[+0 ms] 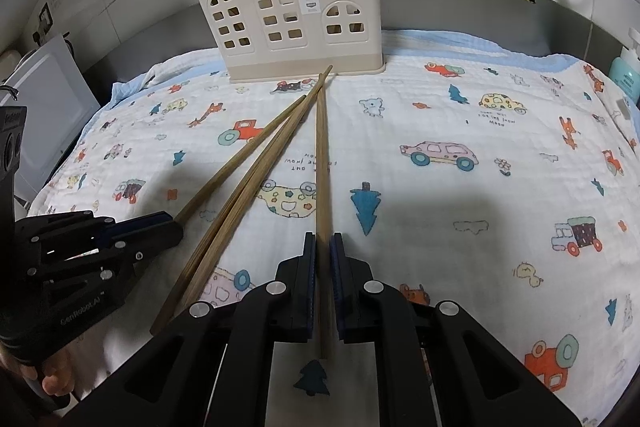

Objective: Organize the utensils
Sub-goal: 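Close the left tool on a chopstick while the right tool grasps another, then lift both held chopsticks up toward the beige holder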

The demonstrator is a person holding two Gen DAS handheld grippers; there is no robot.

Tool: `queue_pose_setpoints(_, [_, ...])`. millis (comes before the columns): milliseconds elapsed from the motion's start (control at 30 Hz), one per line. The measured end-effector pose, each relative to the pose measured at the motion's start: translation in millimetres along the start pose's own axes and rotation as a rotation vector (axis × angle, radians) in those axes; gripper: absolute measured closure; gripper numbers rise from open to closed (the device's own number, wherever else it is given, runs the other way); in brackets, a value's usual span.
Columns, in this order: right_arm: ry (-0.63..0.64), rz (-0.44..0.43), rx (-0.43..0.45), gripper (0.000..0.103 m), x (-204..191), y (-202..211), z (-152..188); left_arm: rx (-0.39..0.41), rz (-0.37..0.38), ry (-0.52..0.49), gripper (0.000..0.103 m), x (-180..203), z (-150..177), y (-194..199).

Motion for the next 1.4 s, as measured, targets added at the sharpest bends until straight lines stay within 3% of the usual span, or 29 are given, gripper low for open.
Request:
queue_pose_setpoints(333, [-0.003, -0.006, 0.024, 0.096, 2, 10, -4, -0.007, 0.045, 0.079, 0.098, -9, 0, 6])
queue_pose_setpoints(600, [0.017, -0.002, 0.131, 0.096, 2, 48, -33, 0.02, 0.102, 0.058, 0.098, -4, -13, 27])
queue_pose_setpoints(867, [0.052, -0.009, 0.251, 0.096, -5, 83, -71, -0.015, 0.114, -0.005, 0.098, -4, -22, 35])
queue_pose_setpoints(1400, [0.049, -0.018, 0.261, 0.096, -10, 84, -75, -0.078, 0.102, 0.018, 0.097, -12, 9, 11])
Point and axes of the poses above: each gripper's, at about its wrist camera, not at the fingertips, and y roughly against the way its jaws point, x to its right, z to its underside, the point moved 3 cm from there along -y, roughly the way its jaws point, and after that the axes turned 12 degrees about x, right-handed, at the moved point
